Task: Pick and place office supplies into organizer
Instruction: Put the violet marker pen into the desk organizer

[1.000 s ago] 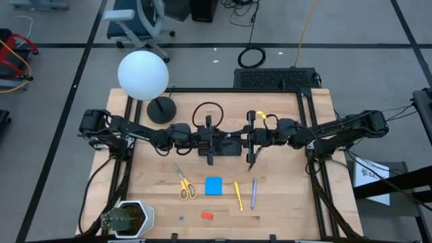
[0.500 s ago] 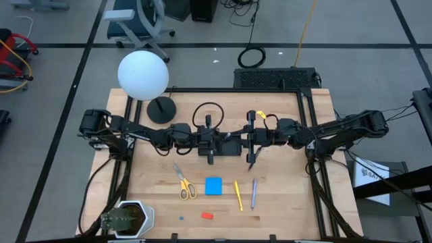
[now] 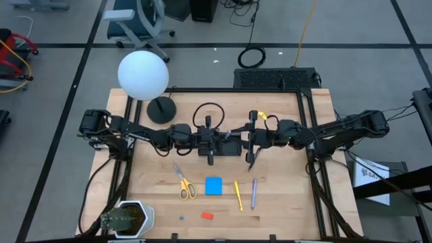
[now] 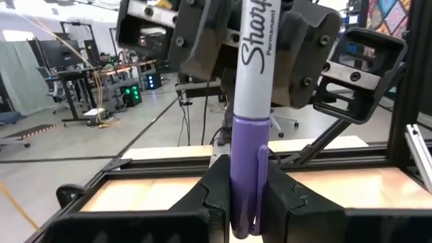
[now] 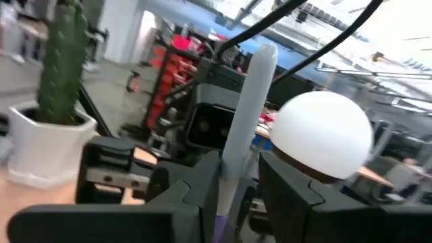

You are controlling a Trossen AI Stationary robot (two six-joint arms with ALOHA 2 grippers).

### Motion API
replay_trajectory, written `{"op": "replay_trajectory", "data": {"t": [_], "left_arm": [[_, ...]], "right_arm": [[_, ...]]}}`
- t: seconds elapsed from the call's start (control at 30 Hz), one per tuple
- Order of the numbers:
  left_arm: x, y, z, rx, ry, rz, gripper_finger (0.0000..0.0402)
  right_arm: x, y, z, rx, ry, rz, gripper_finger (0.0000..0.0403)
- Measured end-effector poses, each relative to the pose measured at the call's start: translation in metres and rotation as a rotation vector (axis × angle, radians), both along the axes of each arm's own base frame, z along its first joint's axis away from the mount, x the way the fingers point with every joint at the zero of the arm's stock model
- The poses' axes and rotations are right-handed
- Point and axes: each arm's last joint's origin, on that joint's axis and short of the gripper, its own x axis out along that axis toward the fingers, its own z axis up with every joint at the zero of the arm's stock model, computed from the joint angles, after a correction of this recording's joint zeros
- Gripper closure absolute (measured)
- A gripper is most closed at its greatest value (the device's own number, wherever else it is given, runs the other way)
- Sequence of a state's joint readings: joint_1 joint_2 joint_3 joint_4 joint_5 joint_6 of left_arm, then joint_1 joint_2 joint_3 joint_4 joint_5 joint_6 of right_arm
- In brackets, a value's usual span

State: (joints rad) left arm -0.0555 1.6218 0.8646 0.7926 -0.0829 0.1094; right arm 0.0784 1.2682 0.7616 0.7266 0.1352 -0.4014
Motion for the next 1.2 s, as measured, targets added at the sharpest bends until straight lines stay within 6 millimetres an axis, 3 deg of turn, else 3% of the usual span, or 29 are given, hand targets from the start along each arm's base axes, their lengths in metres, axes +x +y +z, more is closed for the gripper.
{"op": "replay_trajectory", "data": {"t": [0.17, 0.4, 0.7, 1.03, 1.2], "left_arm": [[-0.003, 0.000, 0.003, -0.021, 0.012, 0.001, 0.0358], [-0.018, 0.000, 0.024, -0.111, 0.017, -0.003, 0.0358], [-0.027, 0.000, 0.030, -0.251, 0.072, -0.009, 0.0358], [-0.027, 0.008, 0.024, -0.377, 0.124, -0.006, 0.0358], [-0.027, 0.009, 0.023, -0.397, 0.138, -0.010, 0.0358]], "right_arm": [[-0.011, 0.007, 0.007, -0.082, 0.023, -0.117, 0.0294], [-0.026, 0.019, 0.013, -0.213, 0.088, -0.236, 0.0295], [-0.028, 0.031, 0.008, -0.464, 0.177, -0.243, 0.0296], [-0.030, 0.054, -0.008, -0.851, 0.371, -0.329, 0.0297], [-0.021, 0.065, -0.027, -1.116, 0.515, -0.373, 0.0298]]}}
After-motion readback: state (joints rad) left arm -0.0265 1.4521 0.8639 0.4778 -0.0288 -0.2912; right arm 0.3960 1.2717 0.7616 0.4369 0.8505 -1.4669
